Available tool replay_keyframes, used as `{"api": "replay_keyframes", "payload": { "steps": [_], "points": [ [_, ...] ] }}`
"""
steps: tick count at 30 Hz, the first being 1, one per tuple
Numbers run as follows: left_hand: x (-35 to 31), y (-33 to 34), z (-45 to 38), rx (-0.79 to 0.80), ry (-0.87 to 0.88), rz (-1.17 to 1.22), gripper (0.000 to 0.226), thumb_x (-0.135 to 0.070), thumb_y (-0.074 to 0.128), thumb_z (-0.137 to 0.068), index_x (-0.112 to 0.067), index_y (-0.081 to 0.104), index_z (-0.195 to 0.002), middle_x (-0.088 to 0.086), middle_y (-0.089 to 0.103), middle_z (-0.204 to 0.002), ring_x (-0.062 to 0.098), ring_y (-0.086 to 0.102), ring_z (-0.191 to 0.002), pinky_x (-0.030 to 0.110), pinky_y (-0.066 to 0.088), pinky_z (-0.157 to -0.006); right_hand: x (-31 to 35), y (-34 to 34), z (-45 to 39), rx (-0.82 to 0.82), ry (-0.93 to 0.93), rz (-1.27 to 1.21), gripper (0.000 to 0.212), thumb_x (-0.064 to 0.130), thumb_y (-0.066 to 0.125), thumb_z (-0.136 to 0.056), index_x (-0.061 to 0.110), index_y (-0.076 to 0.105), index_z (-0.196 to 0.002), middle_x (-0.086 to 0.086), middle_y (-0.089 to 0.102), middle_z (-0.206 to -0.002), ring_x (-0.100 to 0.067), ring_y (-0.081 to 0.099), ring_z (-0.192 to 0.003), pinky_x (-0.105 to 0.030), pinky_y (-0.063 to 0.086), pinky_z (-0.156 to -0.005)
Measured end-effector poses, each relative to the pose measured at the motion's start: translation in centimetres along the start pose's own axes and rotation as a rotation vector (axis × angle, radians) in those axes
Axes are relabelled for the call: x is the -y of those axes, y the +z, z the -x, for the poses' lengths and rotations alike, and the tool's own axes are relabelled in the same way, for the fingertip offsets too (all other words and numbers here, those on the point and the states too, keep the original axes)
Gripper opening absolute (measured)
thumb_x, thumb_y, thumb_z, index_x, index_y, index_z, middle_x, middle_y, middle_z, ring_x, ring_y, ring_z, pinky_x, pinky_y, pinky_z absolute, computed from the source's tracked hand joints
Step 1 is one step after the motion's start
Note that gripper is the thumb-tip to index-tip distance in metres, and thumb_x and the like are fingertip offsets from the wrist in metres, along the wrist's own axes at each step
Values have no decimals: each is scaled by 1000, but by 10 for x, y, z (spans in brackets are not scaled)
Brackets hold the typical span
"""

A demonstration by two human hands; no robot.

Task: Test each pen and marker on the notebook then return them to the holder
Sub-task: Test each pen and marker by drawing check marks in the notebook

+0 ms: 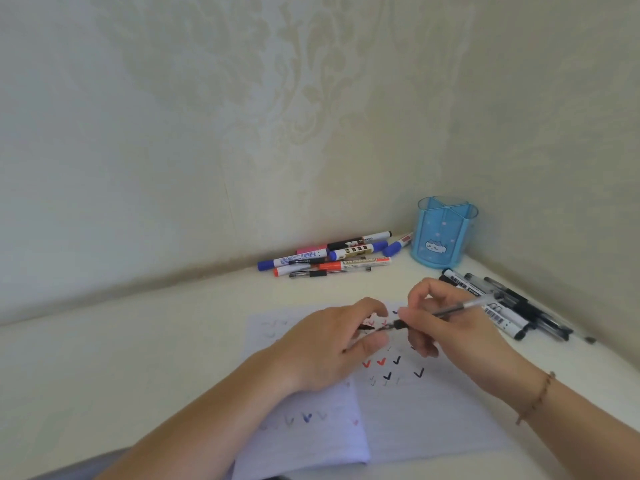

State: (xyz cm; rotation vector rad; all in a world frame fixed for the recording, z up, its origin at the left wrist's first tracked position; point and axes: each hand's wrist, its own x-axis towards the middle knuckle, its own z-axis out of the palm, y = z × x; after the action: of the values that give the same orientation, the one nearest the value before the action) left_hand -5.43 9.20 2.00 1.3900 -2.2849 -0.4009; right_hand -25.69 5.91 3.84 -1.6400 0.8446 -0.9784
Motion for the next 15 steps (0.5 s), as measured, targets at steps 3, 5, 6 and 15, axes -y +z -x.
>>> {"api": "replay_keyframes", "payload": {
  "steps": [3, 5, 6, 15],
  "points": [
    [2, 12, 3, -44, -41, -72, 26, -37, 41, -101, -30, 51, -123, -18, 54, -88, 6, 49, -81, 27, 45, -79, -7, -7, 14, -78, 75, 31, 18, 5, 68, -84, 12, 66, -68, -19, 67, -58, -26, 49, -46, -30, 40, -46],
    [6, 18, 5, -91, -30, -58, 23, -28, 43, -99, -28, 57, -117, -15, 61, -101, 4, 53, -88, 25, 46, -82, -14, -3, 20, -201, 95, 52, 28, 9, 74, -80, 6, 58, -58, -17, 62, -50, -20, 44, -43, -23, 35, -43],
    [8, 20, 6, -105, -19, -44, 23, -25, 43, -98, -27, 58, -115, -14, 62, -103, 3, 54, -90, 24, 46, -83, -18, 0, 22, -244, 80, 97, 35, 12, 76, -78, 3, 52, -54, -14, 56, -46, -18, 40, -42, -21, 33, -42],
    [12, 24, 13, -261, 129, 52, 34, -15, 40, -100, -22, 56, -129, -20, 48, -103, -4, 49, -94, 26, 47, -81, -25, 0, 27, -333, 4, 255, 44, -9, 65, -74, 6, 32, -49, -3, 29, -48, -9, 24, -47, -19, 21, -44]
  ]
}}
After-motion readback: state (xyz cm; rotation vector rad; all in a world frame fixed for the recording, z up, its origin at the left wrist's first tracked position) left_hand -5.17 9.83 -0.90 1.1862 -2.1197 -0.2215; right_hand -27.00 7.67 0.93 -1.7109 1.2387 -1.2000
